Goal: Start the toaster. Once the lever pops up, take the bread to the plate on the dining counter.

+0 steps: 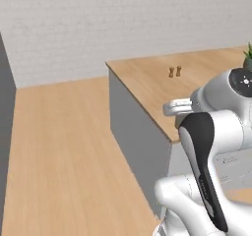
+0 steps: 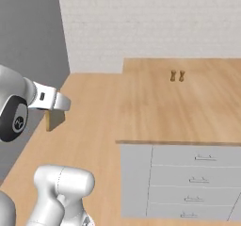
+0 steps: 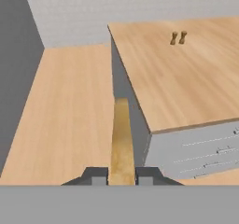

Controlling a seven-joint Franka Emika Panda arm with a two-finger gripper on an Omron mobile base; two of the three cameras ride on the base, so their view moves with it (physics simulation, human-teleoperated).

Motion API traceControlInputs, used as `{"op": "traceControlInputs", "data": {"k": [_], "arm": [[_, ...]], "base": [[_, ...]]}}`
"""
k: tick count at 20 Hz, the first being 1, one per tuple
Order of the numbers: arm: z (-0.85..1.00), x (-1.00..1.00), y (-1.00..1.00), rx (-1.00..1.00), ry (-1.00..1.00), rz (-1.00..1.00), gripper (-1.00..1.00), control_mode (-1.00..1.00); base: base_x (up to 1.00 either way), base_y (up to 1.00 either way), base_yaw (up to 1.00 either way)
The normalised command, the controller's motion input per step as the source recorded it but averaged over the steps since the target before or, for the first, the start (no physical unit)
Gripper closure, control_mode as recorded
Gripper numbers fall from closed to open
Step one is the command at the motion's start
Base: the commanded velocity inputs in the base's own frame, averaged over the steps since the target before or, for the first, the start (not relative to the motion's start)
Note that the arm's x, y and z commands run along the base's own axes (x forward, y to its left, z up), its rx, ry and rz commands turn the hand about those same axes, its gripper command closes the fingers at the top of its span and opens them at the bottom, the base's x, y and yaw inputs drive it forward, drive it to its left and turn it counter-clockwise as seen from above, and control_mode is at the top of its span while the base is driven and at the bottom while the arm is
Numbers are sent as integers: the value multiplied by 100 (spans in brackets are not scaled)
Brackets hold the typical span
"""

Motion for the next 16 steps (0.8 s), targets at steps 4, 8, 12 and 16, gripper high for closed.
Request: {"op": "traceControlInputs", "data": {"k": [4, 8, 12, 16], "arm": [[0, 0, 0, 0, 0, 0, 100, 100], [0, 0, 0, 0, 0, 0, 100, 100], [0, 0, 0, 0, 0, 0, 100, 100], [0, 0, 0, 0, 0, 0, 100, 100]], "base": [[100, 100, -4], [100, 100, -15], [100, 99, -23], [100, 92, -21]]}}
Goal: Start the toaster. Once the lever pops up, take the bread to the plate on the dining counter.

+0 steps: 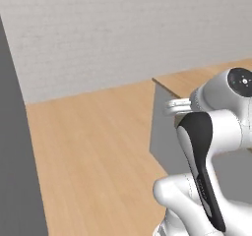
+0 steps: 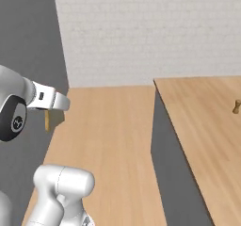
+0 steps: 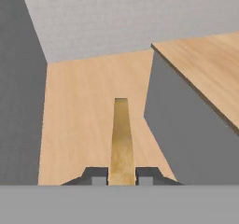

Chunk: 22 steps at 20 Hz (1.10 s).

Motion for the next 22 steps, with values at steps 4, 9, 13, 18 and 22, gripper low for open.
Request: {"op": "traceControlInputs", "data": {"k": [4, 9, 13, 18, 22], "arm": [[0, 0, 0, 0, 0, 0, 100, 100], [0, 0, 0, 0, 0, 0, 100, 100], [0, 0, 0, 0, 0, 0, 100, 100], [0, 0, 0, 0, 0, 0, 100, 100], [0, 0, 0, 0, 0, 0, 100, 100]], "base": [[100, 91, -23], [100, 89, -23], [100, 73, -23], [100, 60, -24], [100, 54, -28]]}}
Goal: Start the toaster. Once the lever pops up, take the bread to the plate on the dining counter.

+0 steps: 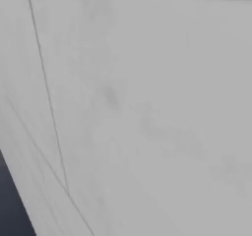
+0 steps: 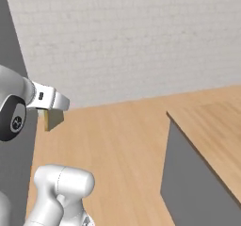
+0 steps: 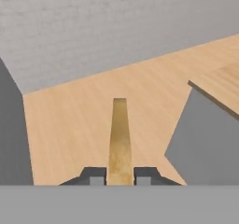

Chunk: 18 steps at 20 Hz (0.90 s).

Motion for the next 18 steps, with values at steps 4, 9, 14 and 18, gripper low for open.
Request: {"op": "traceControlInputs", "data": {"k": [4, 9, 14, 18], "arm": [[0, 0, 0, 0, 0, 0, 100, 100], [0, 0, 0, 0, 0, 0, 100, 100], [0, 0, 0, 0, 0, 0, 100, 100], [0, 0, 0, 0, 0, 0, 100, 100]], "base": [[100, 54, -29], [100, 55, -29], [100, 60, -37], [100, 67, -49]]}}
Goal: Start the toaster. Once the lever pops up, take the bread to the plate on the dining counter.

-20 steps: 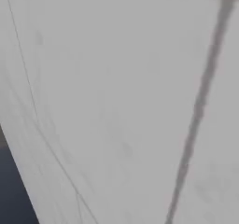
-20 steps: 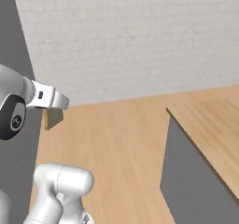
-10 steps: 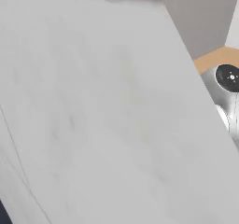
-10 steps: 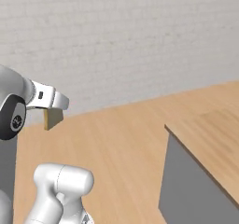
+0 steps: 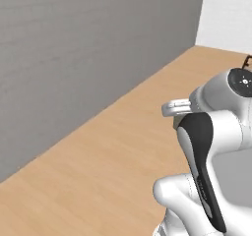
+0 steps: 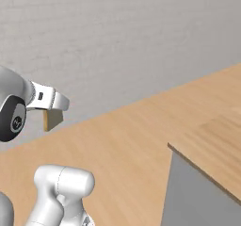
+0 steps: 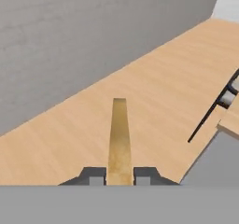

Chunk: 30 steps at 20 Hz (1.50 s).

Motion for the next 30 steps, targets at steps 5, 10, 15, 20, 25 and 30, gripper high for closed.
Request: {"op": "traceControlInputs", "data": {"k": [5, 10, 15, 20, 25, 30], "arm": [[0, 0, 0, 0, 0, 0, 100, 100], [0, 0, 0, 0, 0, 0, 100, 100], [0, 0, 0, 0, 0, 0, 100, 100], [0, 0, 0, 0, 0, 0, 100, 100], [0, 0, 0, 0, 0, 0, 100, 100], [0, 0, 0, 0, 0, 0, 100, 100]], "base": [[100, 78, -64], [100, 82, -65], [100, 83, -55], [100, 89, -44], [100, 84, -36], [100, 77, -34]]}}
